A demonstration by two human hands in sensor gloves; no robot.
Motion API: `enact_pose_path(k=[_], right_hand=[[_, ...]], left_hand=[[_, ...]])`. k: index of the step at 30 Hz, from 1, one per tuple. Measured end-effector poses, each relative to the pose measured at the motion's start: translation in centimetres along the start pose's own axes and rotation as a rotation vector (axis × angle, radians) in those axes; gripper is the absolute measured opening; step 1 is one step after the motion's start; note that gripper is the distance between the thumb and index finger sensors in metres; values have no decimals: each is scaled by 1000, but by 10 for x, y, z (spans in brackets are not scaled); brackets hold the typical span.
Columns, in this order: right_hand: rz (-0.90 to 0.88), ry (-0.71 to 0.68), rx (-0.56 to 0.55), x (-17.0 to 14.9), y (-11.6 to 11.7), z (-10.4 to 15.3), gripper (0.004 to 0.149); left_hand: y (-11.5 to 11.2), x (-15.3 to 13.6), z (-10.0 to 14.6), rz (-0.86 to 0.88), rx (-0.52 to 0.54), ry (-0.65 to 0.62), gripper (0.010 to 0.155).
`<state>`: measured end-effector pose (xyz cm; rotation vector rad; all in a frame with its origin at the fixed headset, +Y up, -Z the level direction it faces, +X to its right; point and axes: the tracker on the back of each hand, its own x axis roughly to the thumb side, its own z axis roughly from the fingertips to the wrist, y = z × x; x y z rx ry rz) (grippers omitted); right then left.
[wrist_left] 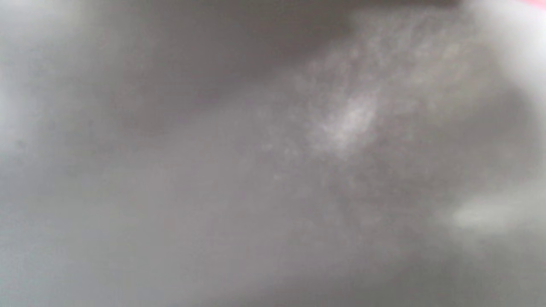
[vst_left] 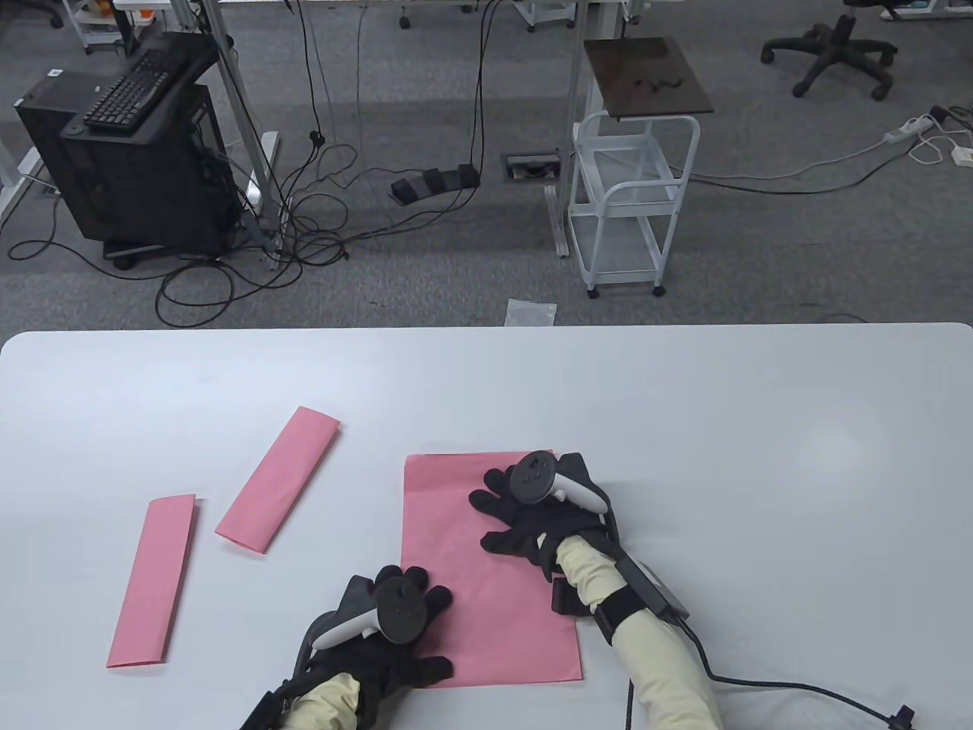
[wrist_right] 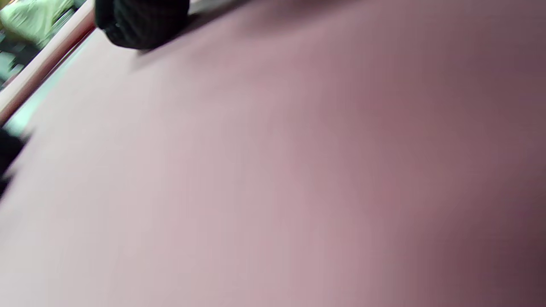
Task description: Unfold complexly folded papers and stack
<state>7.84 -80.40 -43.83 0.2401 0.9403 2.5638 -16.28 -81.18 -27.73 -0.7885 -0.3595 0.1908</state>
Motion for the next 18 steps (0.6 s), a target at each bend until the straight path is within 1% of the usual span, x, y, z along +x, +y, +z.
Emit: enact_pose_path(k=[3, 6, 8, 11, 13, 15, 16, 17, 18], right_hand=[[-43, 91, -55, -16, -18, -7, 58], [-119, 113, -75, -27, -22, -9, 59], [-120, 115, -73, -26, -22, -9, 60], [-133, 103, -124, -22, -23, -3, 60], [-112, 39, -167, -19, -24, 10, 64], [-53, -54, -258, -16, -24, 33, 67], [-30, -83, -272, -16, -23, 41, 68], [16, -127, -263, -16, -19, 55, 69], [63, -156, -225, -16, -11, 70, 69]], left_hand=[[0, 0, 0, 0, 1, -1, 88], [0, 0, 0, 0, 0, 0, 88], [0, 0, 0, -1, 0, 1, 88], [0, 0, 0, 0, -1, 2, 88], [0, 0, 0, 1, -1, 3, 88], [0, 0, 0, 1, -1, 2, 88], [0, 0, 0, 1, -1, 2, 88], [0, 0, 0, 1, -1, 2, 88], [0, 0, 0, 1, -1, 2, 88]])
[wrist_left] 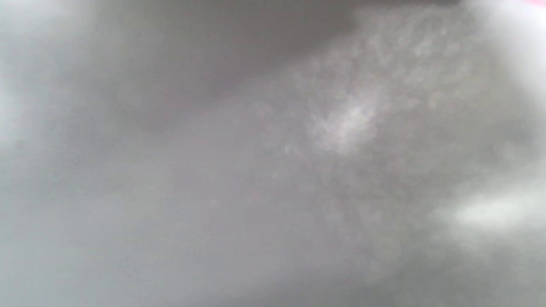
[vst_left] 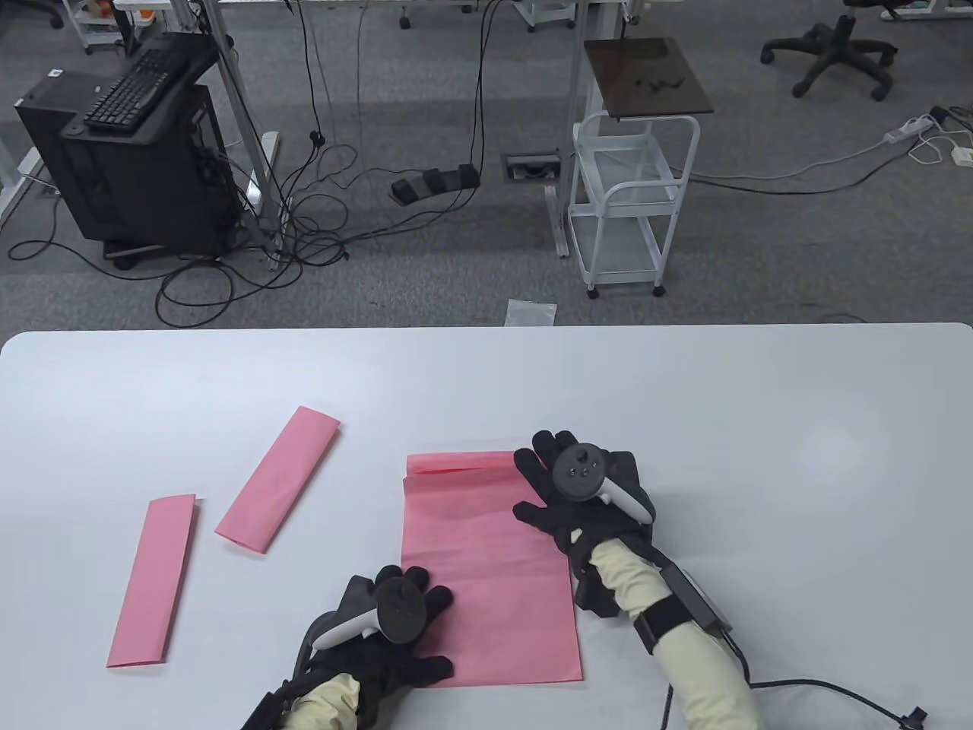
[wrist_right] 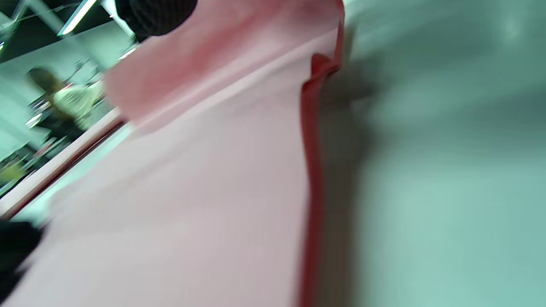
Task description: Unfold complexly folded papers and stack
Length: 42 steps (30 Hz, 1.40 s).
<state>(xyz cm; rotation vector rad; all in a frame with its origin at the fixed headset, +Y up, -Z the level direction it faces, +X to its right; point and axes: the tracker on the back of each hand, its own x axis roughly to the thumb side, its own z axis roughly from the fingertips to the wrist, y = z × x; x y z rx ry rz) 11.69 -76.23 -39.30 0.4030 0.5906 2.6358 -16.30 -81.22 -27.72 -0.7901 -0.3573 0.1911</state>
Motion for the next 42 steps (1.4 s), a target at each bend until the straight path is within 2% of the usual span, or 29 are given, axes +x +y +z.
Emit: enact_pose_path(k=[5, 8, 11, 13, 15, 18, 20, 23, 25, 29, 36, 38, 42], right_hand=[[94, -85, 227, 3, 39, 57, 73], [122, -78, 295, 0, 63, 73, 77], [130, -49, 308, -5, 77, 73, 77], [55, -54, 318, -9, 77, 72, 77], [62, -49, 331, -10, 77, 72, 76], [61, -52, 327, -10, 77, 71, 76], [57, -50, 332, -10, 77, 71, 76], [60, -50, 329, -10, 78, 71, 76], [59, -49, 330, -10, 78, 71, 76], [57, -48, 335, -10, 78, 72, 76], [57, -47, 336, -10, 78, 72, 76], [57, -46, 336, -10, 78, 72, 76], [57, -45, 337, -10, 78, 72, 76]], left_hand=[[0, 0, 0, 2, 2, 0, 88], [0, 0, 0, 3, 3, 0, 88], [0, 0, 0, 4, 6, 2, 88], [1, 0, 0, 9, 13, 4, 88], [4, 3, 1, 24, 30, 14, 87], [13, 24, 5, -12, 91, 47, 76], [13, 48, 1, -70, 115, -23, 74], [5, 79, -12, -88, 51, -97, 75], [-1, 86, -19, -109, 22, -97, 78], [0, 69, -17, -118, 23, -71, 77], [7, -10, 17, -38, -51, 85, 84], [6, -21, 21, -6, -48, 91, 86], [7, -21, 21, 15, -53, 77, 86]])
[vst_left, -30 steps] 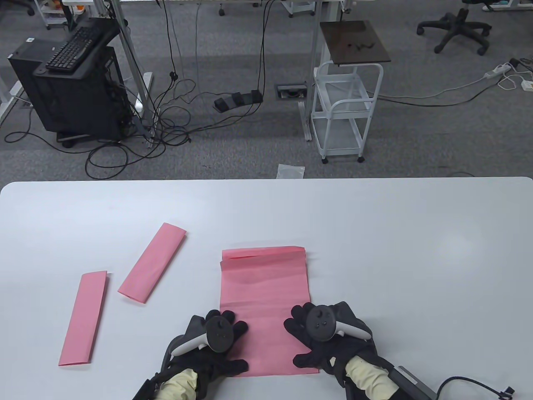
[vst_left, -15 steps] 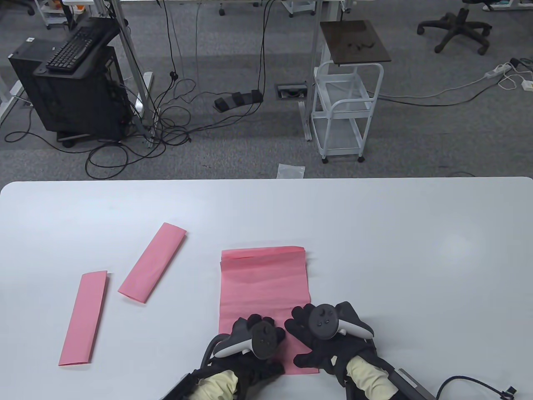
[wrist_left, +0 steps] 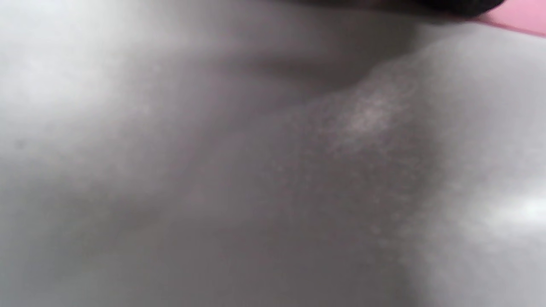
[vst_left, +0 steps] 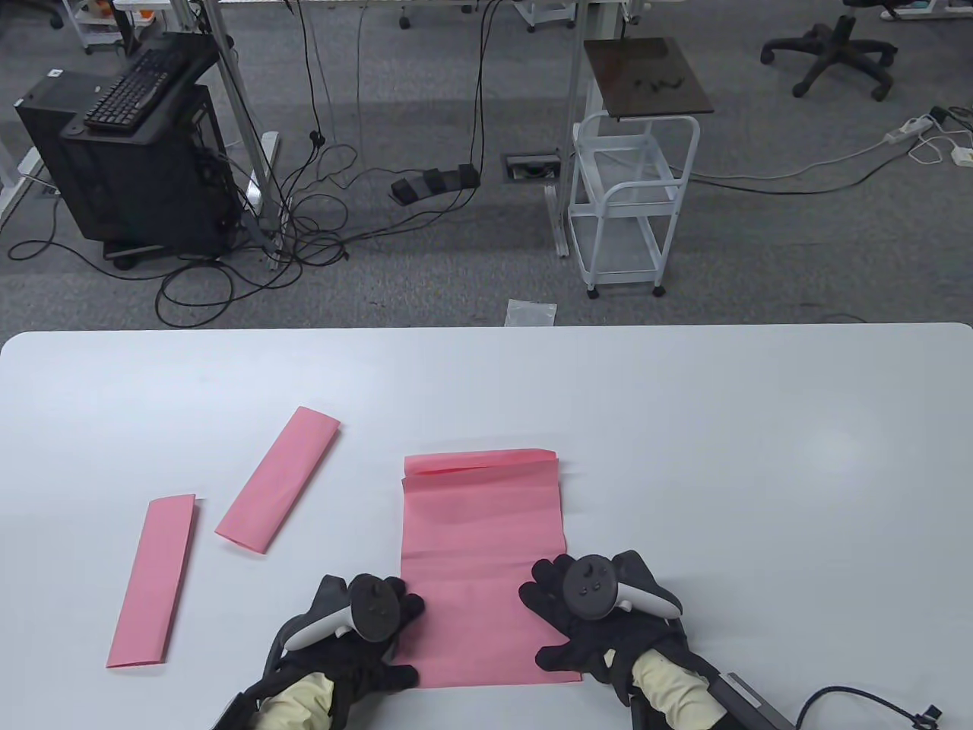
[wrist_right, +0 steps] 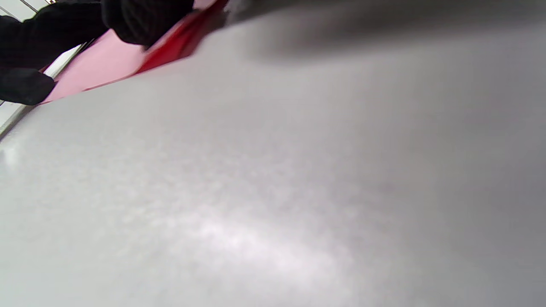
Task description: Unfold complexly folded papers and stack
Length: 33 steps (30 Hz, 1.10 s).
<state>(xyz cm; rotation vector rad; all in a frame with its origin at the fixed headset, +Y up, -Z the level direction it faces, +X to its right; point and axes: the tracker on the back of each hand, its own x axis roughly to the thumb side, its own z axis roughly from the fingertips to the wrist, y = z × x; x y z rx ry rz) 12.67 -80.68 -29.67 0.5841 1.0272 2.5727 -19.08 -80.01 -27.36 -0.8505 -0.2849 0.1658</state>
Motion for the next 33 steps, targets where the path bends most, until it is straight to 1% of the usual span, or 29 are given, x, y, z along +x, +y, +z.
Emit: enact_pose_path(k=[2, 3, 4, 6, 8, 10, 11, 13, 15, 16, 17, 18, 19, 20, 21, 22, 24, 26, 29, 31, 33], right_hand=[[-1, 0, 2, 0, 0, 0, 76], [-2, 0, 5, 0, 0, 0, 76], [-3, -1, 7, 0, 0, 0, 76], [-3, -1, 9, 0, 0, 0, 76], [-4, -2, 11, 0, 0, 0, 76], [-4, -2, 12, 0, 0, 0, 76], [-5, -2, 12, 0, 0, 0, 76], [-6, -3, 14, 0, 0, 0, 76], [-7, -3, 15, 0, 0, 0, 76], [-7, -3, 16, 0, 0, 0, 76], [-7, -3, 16, 0, 0, 0, 76], [-7, -3, 16, 0, 0, 0, 76], [-7, -3, 16, 0, 0, 0, 76], [-6, -3, 15, 0, 0, 0, 76], [-5, -3, 15, 0, 0, 0, 76], [-5, -3, 15, 0, 0, 0, 76], [-6, -3, 16, 0, 0, 0, 76], [-5, -2, 16, 0, 0, 0, 76], [-5, -2, 17, 0, 0, 0, 76], [-5, -2, 18, 0, 0, 0, 76], [-6, -2, 20, 0, 0, 0, 76]], left_hand=[[6, 2, 2, -5, -16, -5, 83], [13, 6, 5, -15, 3, -7, 75], [17, 10, 6, -22, 34, -12, 72], [24, 28, 3, -44, 92, -80, 73], [22, 47, -6, -108, 65, -136, 74], [16, 69, -20, -217, -7, -183, 74], [14, 77, -26, -244, -31, -196, 74], [13, 86, -37, -244, -15, -205, 74], [19, 84, -45, -248, 1, -178, 74], [24, 80, -49, -239, 26, -151, 74], [33, 71, -53, -218, 67, -99, 74], [42, 59, -57, -173, 70, -54, 73], [46, 52, -60, -139, 72, -27, 71], [55, 36, -63, -56, 87, 34, 69], [60, 24, -65, 14, 88, 54, 68], [62, 19, -65, 42, 92, 69, 66], [66, 11, -65, 56, 97, 90, 65], [66, 10, -66, 55, 104, 99, 64], [68, 15, -64, 42, 113, 101, 64], [75, 24, -59, 18, 111, 99, 66], [76, 38, -54, -64, 126, 42, 69]])
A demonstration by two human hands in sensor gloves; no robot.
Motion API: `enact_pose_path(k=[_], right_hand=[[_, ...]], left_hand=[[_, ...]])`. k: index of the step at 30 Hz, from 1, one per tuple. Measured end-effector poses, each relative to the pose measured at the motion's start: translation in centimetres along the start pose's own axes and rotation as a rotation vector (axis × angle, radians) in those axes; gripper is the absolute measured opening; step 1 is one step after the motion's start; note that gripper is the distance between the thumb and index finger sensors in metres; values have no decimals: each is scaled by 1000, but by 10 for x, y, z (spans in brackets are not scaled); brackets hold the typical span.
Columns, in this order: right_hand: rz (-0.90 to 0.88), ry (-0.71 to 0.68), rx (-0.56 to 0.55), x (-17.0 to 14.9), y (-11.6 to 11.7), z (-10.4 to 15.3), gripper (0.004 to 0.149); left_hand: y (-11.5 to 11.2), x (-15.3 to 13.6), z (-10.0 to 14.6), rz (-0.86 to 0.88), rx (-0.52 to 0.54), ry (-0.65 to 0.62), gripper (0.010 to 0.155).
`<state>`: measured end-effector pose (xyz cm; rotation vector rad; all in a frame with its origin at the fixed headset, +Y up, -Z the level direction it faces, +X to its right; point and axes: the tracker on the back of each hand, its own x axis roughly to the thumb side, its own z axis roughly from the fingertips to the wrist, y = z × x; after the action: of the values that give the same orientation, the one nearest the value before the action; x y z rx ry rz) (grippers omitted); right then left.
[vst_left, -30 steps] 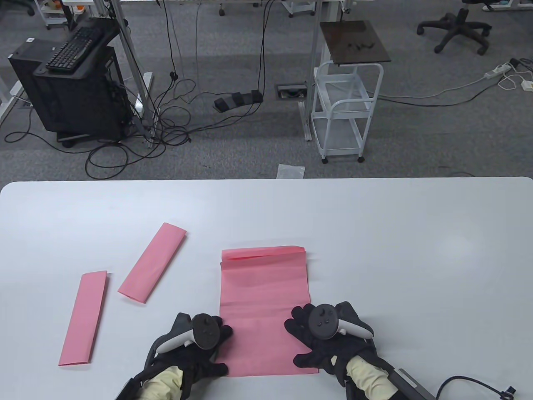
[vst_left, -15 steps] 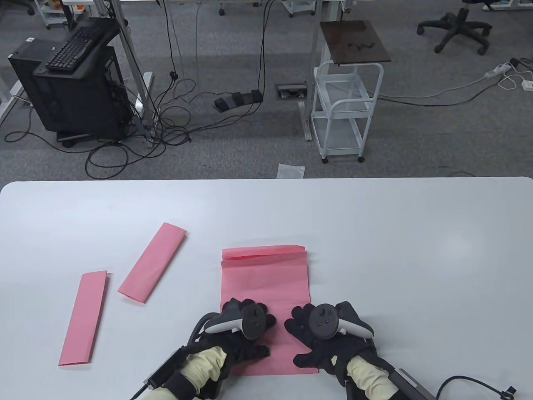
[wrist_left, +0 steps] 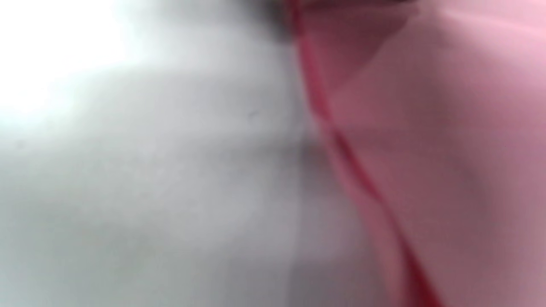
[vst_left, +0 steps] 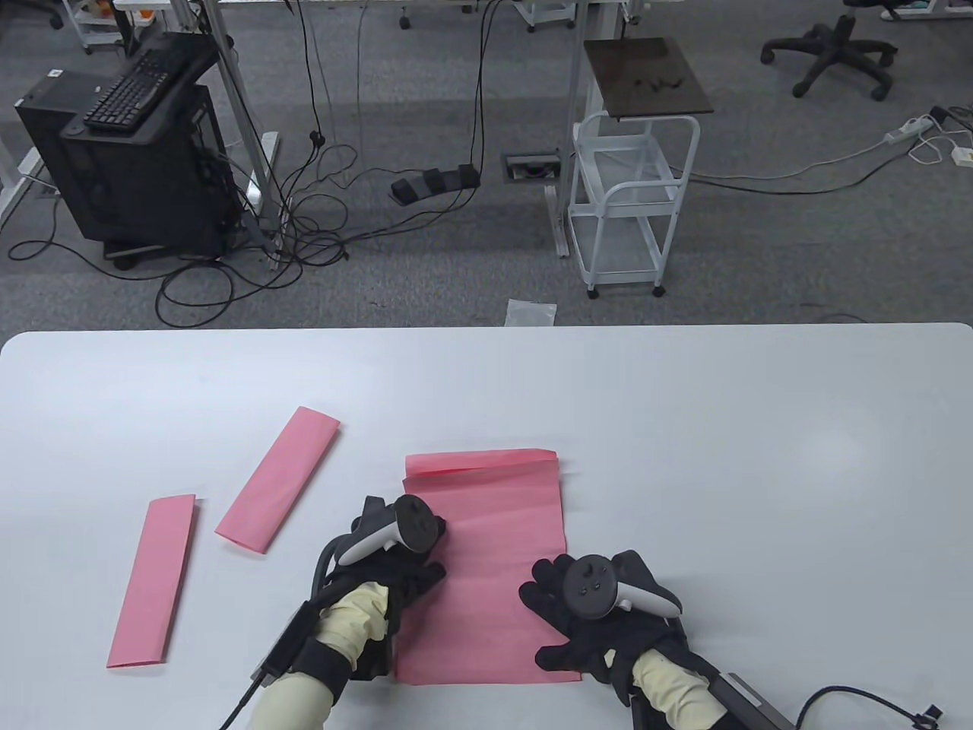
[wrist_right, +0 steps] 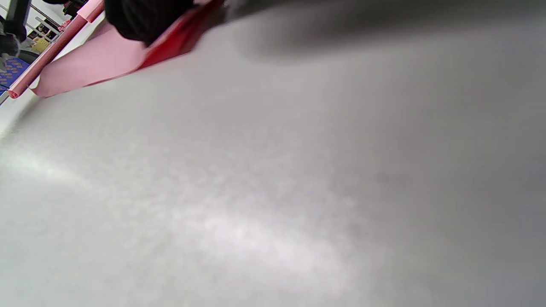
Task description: Unfold complexly folded papers and stack
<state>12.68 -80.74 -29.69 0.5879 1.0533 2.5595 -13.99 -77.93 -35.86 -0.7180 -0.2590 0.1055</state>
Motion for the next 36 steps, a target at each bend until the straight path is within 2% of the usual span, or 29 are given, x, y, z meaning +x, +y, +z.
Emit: enact_pose_path(k=[2, 4, 6, 8, 10, 13, 18, 23, 29, 33, 36], right_hand=[[-1, -1, 2, 0, 0, 0, 76], [-1, 0, 2, 0, 0, 0, 76], [-1, 0, 3, 0, 0, 0, 76], [-1, 0, 3, 0, 0, 0, 76], [-1, 0, 3, 0, 0, 0, 76], [-2, 0, 6, 0, 0, 0, 76], [-2, 1, 8, 0, 0, 0, 76], [-2, 2, 9, 0, 0, 0, 76], [-4, 2, 4, 0, 0, 0, 76], [1, -1, -38, 2, -2, 1, 74], [-17, -16, -82, 5, -6, 6, 70]], left_hand=[[-4, 23, 5, -55, 6, -109, 69], [-14, 42, 4, -126, -58, -186, 68], [-19, 50, -2, -195, -97, -173, 68], [-19, 51, -11, -209, -87, -166, 67], [-14, 47, -25, -102, -103, -155, 66], [4, 35, -47, -13, -21, -92, 68], [30, 4, -71, 125, 10, 37, 65], [43, -16, -78, 166, 56, 148, 65], [42, -15, -78, 188, 65, 133, 65], [44, -16, -73, 228, 49, 115, 66], [52, -20, -59, 230, 133, 92, 69]])
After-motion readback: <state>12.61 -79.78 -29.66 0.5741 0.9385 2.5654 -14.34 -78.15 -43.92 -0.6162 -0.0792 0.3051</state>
